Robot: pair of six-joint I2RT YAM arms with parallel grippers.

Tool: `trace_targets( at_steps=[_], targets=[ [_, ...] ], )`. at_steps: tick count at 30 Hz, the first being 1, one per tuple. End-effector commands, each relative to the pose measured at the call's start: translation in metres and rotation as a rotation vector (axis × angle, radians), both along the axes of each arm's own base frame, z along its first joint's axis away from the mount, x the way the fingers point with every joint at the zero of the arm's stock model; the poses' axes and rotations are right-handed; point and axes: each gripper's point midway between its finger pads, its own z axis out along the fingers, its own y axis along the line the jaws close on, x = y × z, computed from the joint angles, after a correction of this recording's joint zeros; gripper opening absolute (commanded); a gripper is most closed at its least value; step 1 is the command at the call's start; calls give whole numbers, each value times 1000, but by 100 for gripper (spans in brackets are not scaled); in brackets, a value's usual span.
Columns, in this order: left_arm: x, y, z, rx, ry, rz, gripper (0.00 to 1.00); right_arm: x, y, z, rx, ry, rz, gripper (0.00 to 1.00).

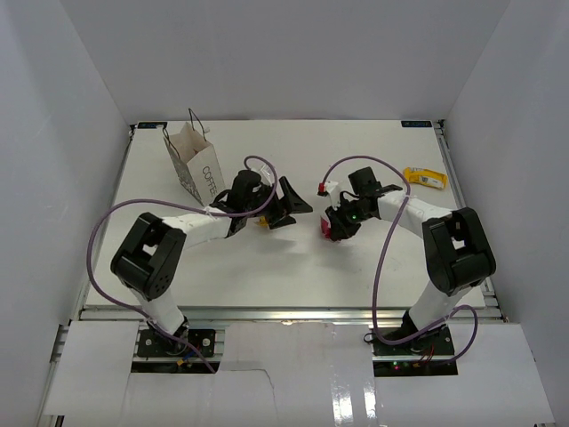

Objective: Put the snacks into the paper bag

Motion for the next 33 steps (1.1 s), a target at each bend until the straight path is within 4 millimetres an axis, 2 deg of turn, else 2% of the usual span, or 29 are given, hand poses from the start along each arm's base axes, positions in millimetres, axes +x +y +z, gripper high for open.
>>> trace_targets(
  at_steps=[1, 9, 13, 16, 19, 20, 23, 24, 27, 28, 30, 31, 32, 33],
  targets=[
    [4, -23, 20, -62, -19, -40, 93, -11, 24, 37, 157, -2, 113, 20],
    [0, -42, -1, -65, 56, -93, 90, -17, 40, 57, 257, 30, 136, 20],
    [-6, -53, -9, -71, 85, -142, 83, -14, 43, 62, 270, 26, 134, 20],
    [-13, -62, -14, -81, 111, -190, 71, -10, 45, 65, 273, 14, 130, 21],
    [-15, -66, -14, -87, 112, -212, 53, -4, 45, 65, 262, 0, 114, 21],
    [-15, -66, -13, -88, 110, -214, 42, -3, 44, 65, 258, -5, 108, 22],
    [-16, -66, -11, -91, 100, -220, 27, 1, 41, 62, 235, -15, 93, 24],
    [-16, -66, -10, -91, 98, -221, 18, 1, 41, 62, 230, -18, 89, 25],
    [-17, -65, -7, -94, 90, -224, 4, 0, 42, 63, 234, -21, 101, 39],
    [-17, -65, -7, -92, 85, -222, 1, 0, 42, 64, 237, -23, 106, 48],
    [-16, -63, -1, -92, 69, -218, 0, -1, 42, 66, 236, -32, 128, 59],
    [-13, -59, 0, -85, 60, -209, 0, 0, 41, 67, 231, -41, 132, 69],
    [-9, -56, 0, -71, 50, -189, 0, 3, 39, 69, 225, -55, 136, 74],
    [-7, -52, 9, -65, 29, -176, 0, 6, 36, 73, 217, -75, 133, 78]
  ],
)
